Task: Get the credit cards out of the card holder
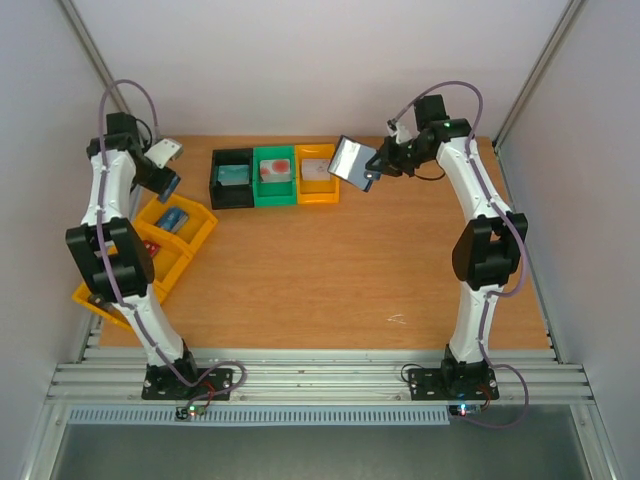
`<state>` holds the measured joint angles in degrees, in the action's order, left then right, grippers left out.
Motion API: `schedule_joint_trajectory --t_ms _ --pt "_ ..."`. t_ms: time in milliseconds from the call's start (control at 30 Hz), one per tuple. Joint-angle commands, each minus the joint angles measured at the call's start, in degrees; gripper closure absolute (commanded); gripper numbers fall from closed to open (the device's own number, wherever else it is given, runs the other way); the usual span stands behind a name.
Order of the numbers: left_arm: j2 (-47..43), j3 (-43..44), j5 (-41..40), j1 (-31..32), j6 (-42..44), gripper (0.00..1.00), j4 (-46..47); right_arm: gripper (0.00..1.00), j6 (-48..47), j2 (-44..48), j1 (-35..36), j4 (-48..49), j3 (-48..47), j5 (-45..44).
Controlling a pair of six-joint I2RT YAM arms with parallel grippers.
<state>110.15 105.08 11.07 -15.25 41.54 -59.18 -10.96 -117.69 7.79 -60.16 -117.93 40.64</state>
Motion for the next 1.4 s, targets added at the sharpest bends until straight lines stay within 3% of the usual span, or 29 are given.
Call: schedule_joint_trajectory --t_ms 0,433,733,933,1367 --pt "2.18 1.03 -4.8 0.63 2.39 1.0 -3.34 0.99 -3.18 3.23 0.21 -2.46 -1.48 -0.15" --pt "5.17 -2.27 -8.79 -0.16 6.13 1.0 -3.78 0.99 -3.11 4.81 0.3 -1.22 1.09 -0.29" --pt "2.41 -0.17 -0.85 -1.77 3.81 1.0 -9.48 0.99 -2.49 4.15 0.29 -0.84 0.4 0.55" --pt "2.5 -2.37 -1.17 -1.8 4.93 1.0 -9.62 0.99 -2.53 3.48 0.29 -0.58 0.04 1.81" --pt "9.05 2.72 -3.22 -2.03 7.11 1.0 -10.23 0.99 -4.29 3.45 0.38 -2.51 -1.1 1.94"
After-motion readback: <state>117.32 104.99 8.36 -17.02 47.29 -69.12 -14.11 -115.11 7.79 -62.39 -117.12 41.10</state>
